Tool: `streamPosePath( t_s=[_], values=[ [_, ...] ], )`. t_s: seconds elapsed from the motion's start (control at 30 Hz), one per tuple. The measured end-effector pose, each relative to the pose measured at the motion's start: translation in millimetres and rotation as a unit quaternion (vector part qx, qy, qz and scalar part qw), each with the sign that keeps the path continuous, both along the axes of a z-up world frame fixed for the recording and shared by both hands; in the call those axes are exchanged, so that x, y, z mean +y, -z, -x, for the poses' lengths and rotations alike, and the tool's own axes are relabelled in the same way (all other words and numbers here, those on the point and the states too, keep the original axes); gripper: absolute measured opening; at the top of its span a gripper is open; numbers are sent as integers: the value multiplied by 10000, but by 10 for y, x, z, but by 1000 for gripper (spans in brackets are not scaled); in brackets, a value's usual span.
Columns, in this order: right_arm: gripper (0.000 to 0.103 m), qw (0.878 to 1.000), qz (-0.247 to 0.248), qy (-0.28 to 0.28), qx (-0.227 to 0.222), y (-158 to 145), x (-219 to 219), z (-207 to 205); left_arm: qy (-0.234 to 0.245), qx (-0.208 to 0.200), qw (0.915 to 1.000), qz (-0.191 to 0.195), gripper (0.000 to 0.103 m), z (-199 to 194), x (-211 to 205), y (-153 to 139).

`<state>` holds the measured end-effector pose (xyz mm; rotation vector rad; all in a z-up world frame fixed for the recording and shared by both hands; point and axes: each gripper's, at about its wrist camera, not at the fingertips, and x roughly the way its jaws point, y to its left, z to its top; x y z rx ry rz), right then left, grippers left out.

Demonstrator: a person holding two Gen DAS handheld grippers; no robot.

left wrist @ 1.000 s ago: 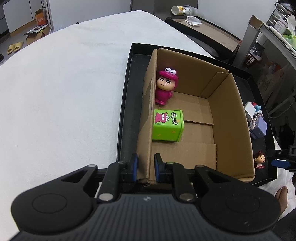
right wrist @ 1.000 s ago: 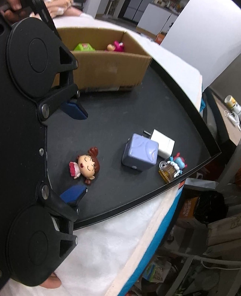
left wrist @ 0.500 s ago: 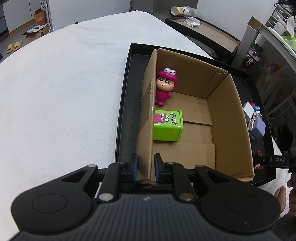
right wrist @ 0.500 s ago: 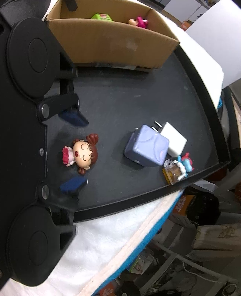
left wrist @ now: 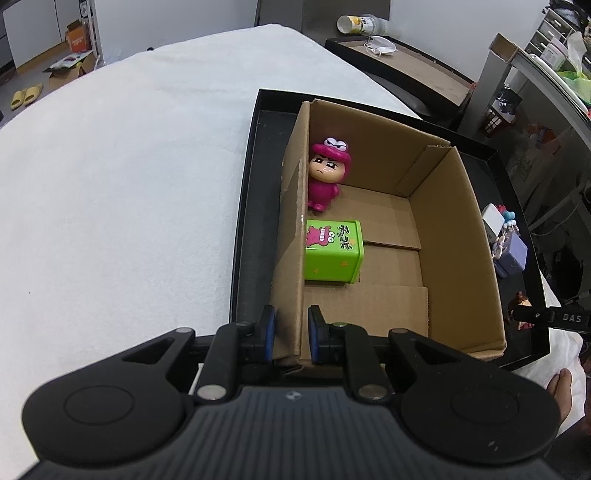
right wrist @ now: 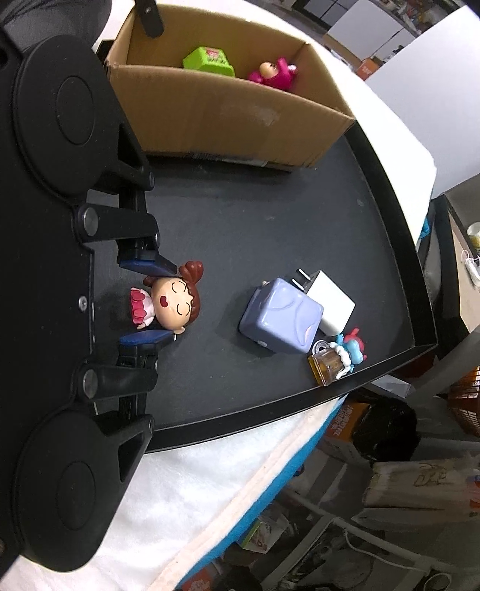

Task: Organize rigid objects
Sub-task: 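Move the right gripper to the pigtailed girl doll and grasp it, then carry the girl doll with the right gripper over the box and release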

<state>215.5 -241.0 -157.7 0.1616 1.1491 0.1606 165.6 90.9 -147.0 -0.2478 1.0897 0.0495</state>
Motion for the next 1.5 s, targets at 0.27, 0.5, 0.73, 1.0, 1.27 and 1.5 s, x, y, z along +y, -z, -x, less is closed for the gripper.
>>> streamPosePath(
  t_s=[0.27,0.5,0.73,1.0,1.27,1.5],
  values=[
    [31,9993,3,-50,-381,-273,31,27,43,-8,10000,71,17,-11,19,3],
    [31,9976,14,-81,-686,-512,129,5,89,-32,9999,130,16,3,31,15],
    [31,9962,46,-167,-848,-661,310,-23,121,-60,9997,187,15,5,73,20],
    [31,9949,38,-318,-954,-790,525,-65,117,-73,9996,246,15,13,89,24],
    [31,9930,39,-557,-1041,-903,839,-125,143,-110,9994,300,16,18,126,36],
    [31,9912,26,-791,-1057,-940,1172,-200,173,-155,9989,403,16,28,158,42]
  ],
)
